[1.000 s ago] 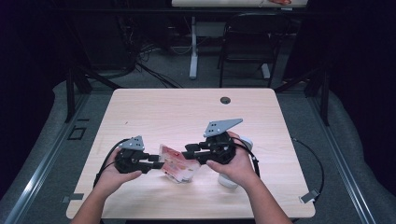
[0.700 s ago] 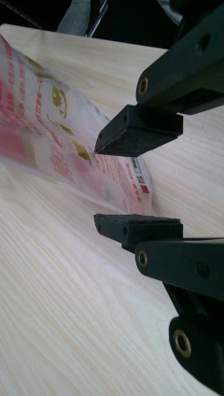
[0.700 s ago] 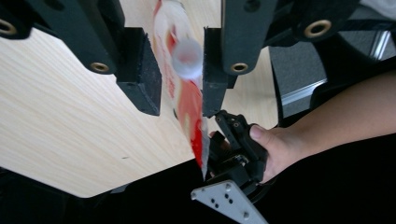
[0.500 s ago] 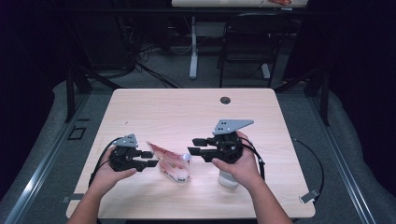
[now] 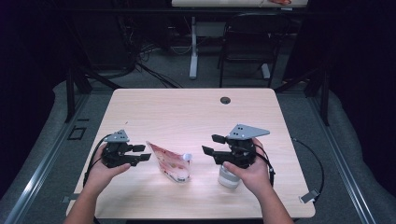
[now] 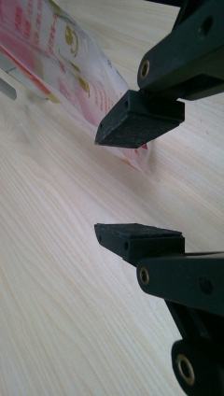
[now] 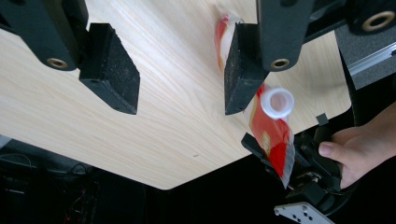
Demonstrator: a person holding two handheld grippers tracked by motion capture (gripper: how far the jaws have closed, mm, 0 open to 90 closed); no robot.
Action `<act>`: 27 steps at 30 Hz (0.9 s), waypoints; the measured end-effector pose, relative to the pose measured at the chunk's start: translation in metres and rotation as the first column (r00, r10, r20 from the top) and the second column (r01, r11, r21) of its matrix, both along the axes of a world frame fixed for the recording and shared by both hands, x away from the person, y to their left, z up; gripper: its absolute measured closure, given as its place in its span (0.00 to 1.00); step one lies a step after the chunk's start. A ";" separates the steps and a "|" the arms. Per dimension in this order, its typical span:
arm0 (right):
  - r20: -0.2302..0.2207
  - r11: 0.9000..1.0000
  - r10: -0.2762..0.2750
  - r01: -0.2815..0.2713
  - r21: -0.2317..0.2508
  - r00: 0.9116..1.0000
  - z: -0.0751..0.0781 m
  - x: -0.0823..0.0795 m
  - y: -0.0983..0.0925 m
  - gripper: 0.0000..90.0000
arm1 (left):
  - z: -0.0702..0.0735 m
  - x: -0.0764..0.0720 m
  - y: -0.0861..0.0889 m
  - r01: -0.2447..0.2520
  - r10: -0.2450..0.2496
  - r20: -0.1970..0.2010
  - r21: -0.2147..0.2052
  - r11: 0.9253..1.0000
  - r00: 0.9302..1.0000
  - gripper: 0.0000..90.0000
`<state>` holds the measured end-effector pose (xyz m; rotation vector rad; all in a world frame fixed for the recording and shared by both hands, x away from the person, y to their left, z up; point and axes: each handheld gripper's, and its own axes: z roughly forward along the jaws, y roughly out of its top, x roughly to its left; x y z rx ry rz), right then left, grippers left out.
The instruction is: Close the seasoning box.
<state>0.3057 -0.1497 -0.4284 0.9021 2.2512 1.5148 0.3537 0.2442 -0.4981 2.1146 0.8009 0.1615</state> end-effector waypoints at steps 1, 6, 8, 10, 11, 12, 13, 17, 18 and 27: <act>0.000 1.000 -0.004 0.004 0.002 1.000 -0.001 -0.001 -0.003 0.50 | 0.000 0.000 0.000 -0.002 0.002 0.000 0.003 1.000 1.000 0.56; 0.007 0.999 -0.041 0.041 0.008 0.999 -0.004 -0.007 -0.014 0.49 | -0.001 0.001 0.003 -0.023 0.023 0.000 0.002 1.000 1.000 0.55; 0.009 0.998 -0.055 0.055 0.016 0.998 -0.005 -0.009 -0.019 0.49 | -0.001 0.000 0.003 -0.036 0.036 -0.005 -0.005 0.999 0.999 0.55; 0.006 0.998 -0.065 0.065 0.018 0.998 -0.006 -0.010 -0.022 0.49 | -0.001 0.001 0.005 -0.041 0.041 0.000 -0.009 0.999 0.999 0.55; 0.006 0.997 -0.072 0.072 0.018 0.997 -0.007 -0.010 -0.024 0.48 | -0.001 0.001 0.005 -0.041 0.041 -0.001 -0.012 0.999 0.999 0.55; 0.006 0.997 -0.075 0.075 0.020 0.997 -0.008 -0.010 -0.025 0.48 | -0.001 0.000 0.005 -0.044 0.044 0.002 -0.009 0.999 0.999 0.55; 0.005 0.996 -0.085 0.085 0.017 0.996 -0.009 -0.010 -0.027 0.48 | 0.000 0.000 0.006 -0.046 0.046 0.002 -0.008 0.999 0.999 0.55; -0.006 0.994 -0.106 0.106 0.019 0.994 -0.013 -0.008 -0.033 0.48 | -0.001 0.000 0.006 -0.052 0.052 0.000 -0.017 0.999 0.999 0.55; -0.011 0.993 -0.113 0.113 0.022 0.994 -0.014 -0.008 -0.034 0.48 | -0.001 0.000 0.006 -0.053 0.053 -0.001 -0.017 0.998 0.999 0.55; -0.016 0.988 -0.149 0.150 0.022 0.989 -0.012 -0.006 -0.048 0.47 | -0.002 -0.001 0.006 -0.054 0.055 0.006 -0.016 0.998 0.998 0.54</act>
